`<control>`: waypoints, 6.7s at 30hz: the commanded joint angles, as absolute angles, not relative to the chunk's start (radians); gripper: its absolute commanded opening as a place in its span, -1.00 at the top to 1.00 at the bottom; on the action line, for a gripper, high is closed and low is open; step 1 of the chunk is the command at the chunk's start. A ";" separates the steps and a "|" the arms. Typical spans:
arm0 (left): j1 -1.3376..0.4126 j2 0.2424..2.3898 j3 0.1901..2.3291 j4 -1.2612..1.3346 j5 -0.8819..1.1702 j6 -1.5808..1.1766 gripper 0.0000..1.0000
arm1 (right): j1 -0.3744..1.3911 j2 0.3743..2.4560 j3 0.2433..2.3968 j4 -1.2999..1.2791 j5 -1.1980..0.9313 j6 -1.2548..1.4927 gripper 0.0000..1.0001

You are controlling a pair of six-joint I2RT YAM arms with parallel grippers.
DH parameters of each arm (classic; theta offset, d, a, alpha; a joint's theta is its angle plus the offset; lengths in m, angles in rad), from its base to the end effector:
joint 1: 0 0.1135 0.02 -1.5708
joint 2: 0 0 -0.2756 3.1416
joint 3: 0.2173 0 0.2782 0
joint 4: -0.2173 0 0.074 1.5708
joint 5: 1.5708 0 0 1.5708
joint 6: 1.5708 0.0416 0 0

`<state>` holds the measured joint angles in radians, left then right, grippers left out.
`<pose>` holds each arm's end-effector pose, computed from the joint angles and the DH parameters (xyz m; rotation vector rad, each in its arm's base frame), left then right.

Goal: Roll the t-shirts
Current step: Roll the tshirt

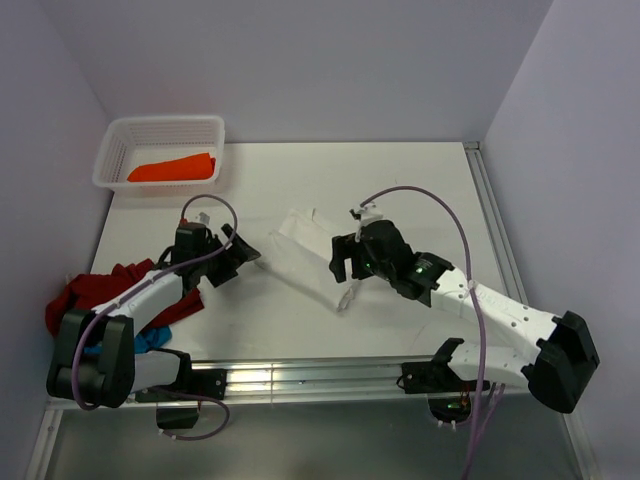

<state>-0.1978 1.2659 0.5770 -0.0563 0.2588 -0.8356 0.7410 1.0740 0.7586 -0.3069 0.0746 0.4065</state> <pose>0.2617 -0.0633 0.1725 -0.6294 2.3473 -0.7995 0.1934 0.1728 0.2612 -0.3317 2.2235 0.5558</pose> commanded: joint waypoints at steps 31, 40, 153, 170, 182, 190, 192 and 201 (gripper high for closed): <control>-0.207 1.520 0.598 0.322 0.351 -0.962 0.88 | 1.152 1.593 1.075 -0.167 0.515 -0.029 -0.99; -0.213 1.531 0.692 0.201 0.423 -0.966 0.99 | 1.200 1.732 1.157 -0.167 0.656 -0.026 -0.99; -0.299 1.563 0.618 0.434 0.267 -0.933 -0.86 | 0.537 2.143 1.322 -0.284 -0.902 0.259 1.00; -0.299 1.844 0.736 0.532 0.316 -0.971 0.01 | 0.541 2.128 1.299 -0.264 -0.930 0.259 1.00; -0.299 1.865 0.770 0.515 0.298 -0.939 0.67 | 0.545 2.017 1.249 -0.244 -0.907 0.268 -0.22; -0.313 1.862 0.778 0.505 0.290 -0.927 0.70 | 0.543 1.824 1.157 -0.291 -0.732 0.259 -0.56; -0.318 1.858 0.781 0.497 0.282 -0.923 0.70 | 0.541 1.784 1.117 -0.299 -0.707 0.258 -0.57; -0.321 1.853 0.778 0.492 0.276 -0.920 0.72 | 0.543 1.629 0.982 -0.316 -0.594 0.261 -0.55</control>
